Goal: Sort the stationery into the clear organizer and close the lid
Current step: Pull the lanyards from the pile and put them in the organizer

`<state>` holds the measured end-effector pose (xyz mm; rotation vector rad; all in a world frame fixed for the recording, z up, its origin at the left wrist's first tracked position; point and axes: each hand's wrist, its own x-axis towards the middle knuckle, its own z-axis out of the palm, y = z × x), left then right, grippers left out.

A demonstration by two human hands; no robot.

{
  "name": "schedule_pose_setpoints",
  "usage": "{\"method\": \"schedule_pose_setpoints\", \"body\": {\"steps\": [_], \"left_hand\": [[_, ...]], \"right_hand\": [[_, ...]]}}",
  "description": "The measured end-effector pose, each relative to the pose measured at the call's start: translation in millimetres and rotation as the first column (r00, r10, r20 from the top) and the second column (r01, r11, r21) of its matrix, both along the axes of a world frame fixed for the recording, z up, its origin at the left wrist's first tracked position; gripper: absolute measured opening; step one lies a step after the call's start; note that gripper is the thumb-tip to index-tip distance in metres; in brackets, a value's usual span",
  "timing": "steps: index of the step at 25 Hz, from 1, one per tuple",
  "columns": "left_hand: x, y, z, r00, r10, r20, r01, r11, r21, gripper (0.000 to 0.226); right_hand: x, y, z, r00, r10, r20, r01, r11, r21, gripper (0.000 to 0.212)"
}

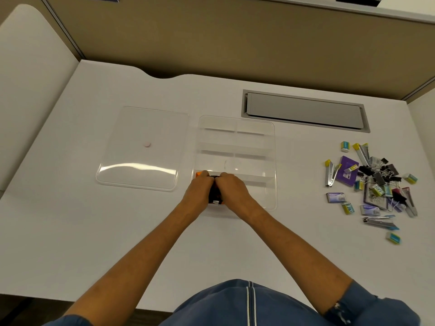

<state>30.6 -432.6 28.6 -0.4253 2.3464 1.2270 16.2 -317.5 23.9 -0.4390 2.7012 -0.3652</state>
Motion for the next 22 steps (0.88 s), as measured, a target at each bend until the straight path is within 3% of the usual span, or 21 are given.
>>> {"method": "schedule_pose_setpoints", "body": {"steps": [2, 4, 7, 10, 12, 15, 19, 22], "left_hand": [[-5, -5, 2, 0.992, -0.124, -0.001, 0.124, 0.991, -0.058, 0.020], [-9, -10, 13, 0.929, -0.369, -0.028, 0.348, 0.897, -0.274, 0.017], [-22, -20, 39, 0.911, -0.400, -0.097, 0.310, 0.823, -0.476, 0.013], [-32, -35, 53, 0.923, -0.381, -0.063, 0.313, 0.834, -0.455, 0.025], [-32, -31, 55, 0.867, -0.495, 0.052, 0.467, 0.772, -0.431, 0.036], [-33, -16, 48, 0.792, -0.572, 0.212, 0.601, 0.673, -0.431, 0.033], [-16, -13, 38, 0.745, -0.666, 0.027, 0.531, 0.568, -0.629, 0.017], [-5, -13, 31, 0.769, -0.635, -0.066, 0.415, 0.577, -0.704, 0.011]], "right_hand": [[-2, -1, 0, 0.999, 0.048, -0.019, -0.047, 0.998, 0.051, 0.023], [-2, -2, 2, 0.997, 0.068, -0.031, -0.066, 0.995, 0.076, 0.021], [-8, 0, 10, 0.999, 0.018, 0.048, -0.020, 0.999, 0.042, 0.014], [-20, 15, 27, 0.981, -0.038, 0.191, 0.057, 0.994, -0.098, 0.023], [-24, 21, 38, 0.979, -0.043, 0.200, 0.079, 0.981, -0.176, 0.039], [-22, 15, 38, 0.982, -0.004, 0.189, 0.040, 0.981, -0.187, 0.035], [-7, 5, 14, 0.993, 0.025, 0.116, -0.016, 0.997, -0.077, 0.017], [0, 2, 3, 0.999, 0.025, 0.030, -0.024, 0.998, -0.060, 0.015]]}}
